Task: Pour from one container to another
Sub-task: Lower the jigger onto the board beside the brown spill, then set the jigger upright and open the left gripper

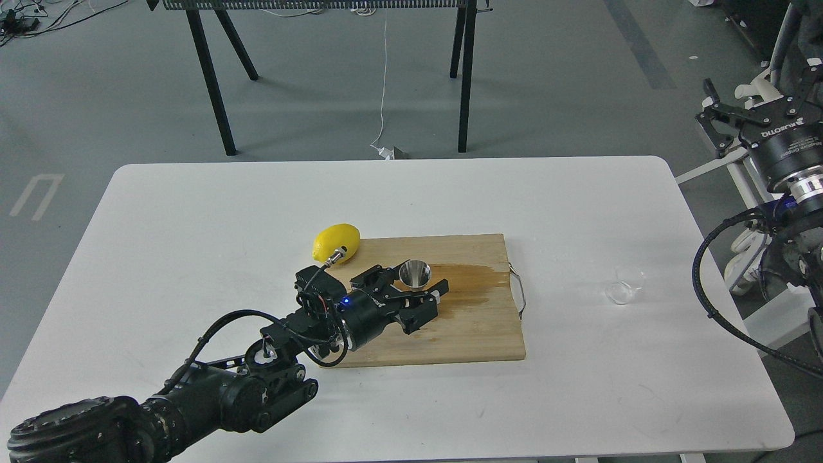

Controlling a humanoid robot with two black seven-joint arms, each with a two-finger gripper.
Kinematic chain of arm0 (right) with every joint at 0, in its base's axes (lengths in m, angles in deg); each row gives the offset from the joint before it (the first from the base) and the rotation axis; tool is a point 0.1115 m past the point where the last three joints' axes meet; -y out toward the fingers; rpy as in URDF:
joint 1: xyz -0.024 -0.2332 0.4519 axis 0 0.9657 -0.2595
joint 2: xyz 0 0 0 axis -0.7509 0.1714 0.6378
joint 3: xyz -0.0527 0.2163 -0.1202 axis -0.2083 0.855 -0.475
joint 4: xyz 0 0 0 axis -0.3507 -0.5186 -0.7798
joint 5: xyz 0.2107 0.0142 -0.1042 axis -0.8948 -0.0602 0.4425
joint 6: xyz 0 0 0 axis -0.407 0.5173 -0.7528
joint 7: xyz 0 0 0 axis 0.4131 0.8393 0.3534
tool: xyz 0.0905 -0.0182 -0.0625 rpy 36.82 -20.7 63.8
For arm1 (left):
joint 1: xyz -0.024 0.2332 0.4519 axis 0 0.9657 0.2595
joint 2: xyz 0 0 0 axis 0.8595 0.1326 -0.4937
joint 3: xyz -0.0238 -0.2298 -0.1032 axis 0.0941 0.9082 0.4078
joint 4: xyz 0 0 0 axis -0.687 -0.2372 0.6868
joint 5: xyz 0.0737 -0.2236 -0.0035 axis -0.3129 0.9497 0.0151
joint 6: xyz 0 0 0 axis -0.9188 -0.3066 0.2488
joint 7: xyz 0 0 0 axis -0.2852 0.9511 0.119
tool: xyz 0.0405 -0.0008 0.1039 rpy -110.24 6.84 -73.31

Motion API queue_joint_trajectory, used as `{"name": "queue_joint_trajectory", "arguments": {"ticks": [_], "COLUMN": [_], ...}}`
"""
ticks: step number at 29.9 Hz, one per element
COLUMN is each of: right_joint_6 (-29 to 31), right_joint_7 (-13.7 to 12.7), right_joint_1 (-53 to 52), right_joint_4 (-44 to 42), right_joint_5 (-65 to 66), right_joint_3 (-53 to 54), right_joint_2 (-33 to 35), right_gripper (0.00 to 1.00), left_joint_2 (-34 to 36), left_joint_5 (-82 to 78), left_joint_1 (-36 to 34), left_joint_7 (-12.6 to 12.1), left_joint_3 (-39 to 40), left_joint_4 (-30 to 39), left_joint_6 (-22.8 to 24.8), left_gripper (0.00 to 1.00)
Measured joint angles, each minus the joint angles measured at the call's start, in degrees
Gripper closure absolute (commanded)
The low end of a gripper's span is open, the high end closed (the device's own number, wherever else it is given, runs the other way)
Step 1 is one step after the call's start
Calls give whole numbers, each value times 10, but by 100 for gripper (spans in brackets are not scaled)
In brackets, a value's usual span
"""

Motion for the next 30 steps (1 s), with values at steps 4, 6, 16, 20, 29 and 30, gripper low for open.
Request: {"name": "queue_joint_trajectory", "arguments": {"ticks": [4, 6, 16, 20, 29, 30], "right_joint_6": [0, 0, 1, 1, 1, 1], "right_joint_7": [0, 0, 0, 0, 1, 1], "right_joint_1": [0, 0, 1, 1, 1, 1], "right_joint_4": [0, 0, -1, -1, 0, 0], "right_joint_5": [0, 0, 0, 0, 0, 0], "right_joint_3": [1, 1, 1, 1, 1, 1], "right_joint_2": [0, 0, 0, 0, 0, 0], "right_gripper": [1, 1, 1, 1, 1, 1], "left_joint_2": [0, 0, 0, 0, 0, 0], "left_joint_5": [0, 0, 0, 0, 0, 0], "left_joint_1": [6, 8, 19, 24, 27, 27], "left_joint_7": [0, 0, 0, 0, 0, 0], "left_joint_3": [0, 0, 0, 1, 2, 2], "left_joint_4": [0, 1, 4, 4, 4, 4], "left_joint_6": [-13, -19, -25, -25, -25, -25], "left_gripper": [8, 8, 8, 8, 8, 8]}}
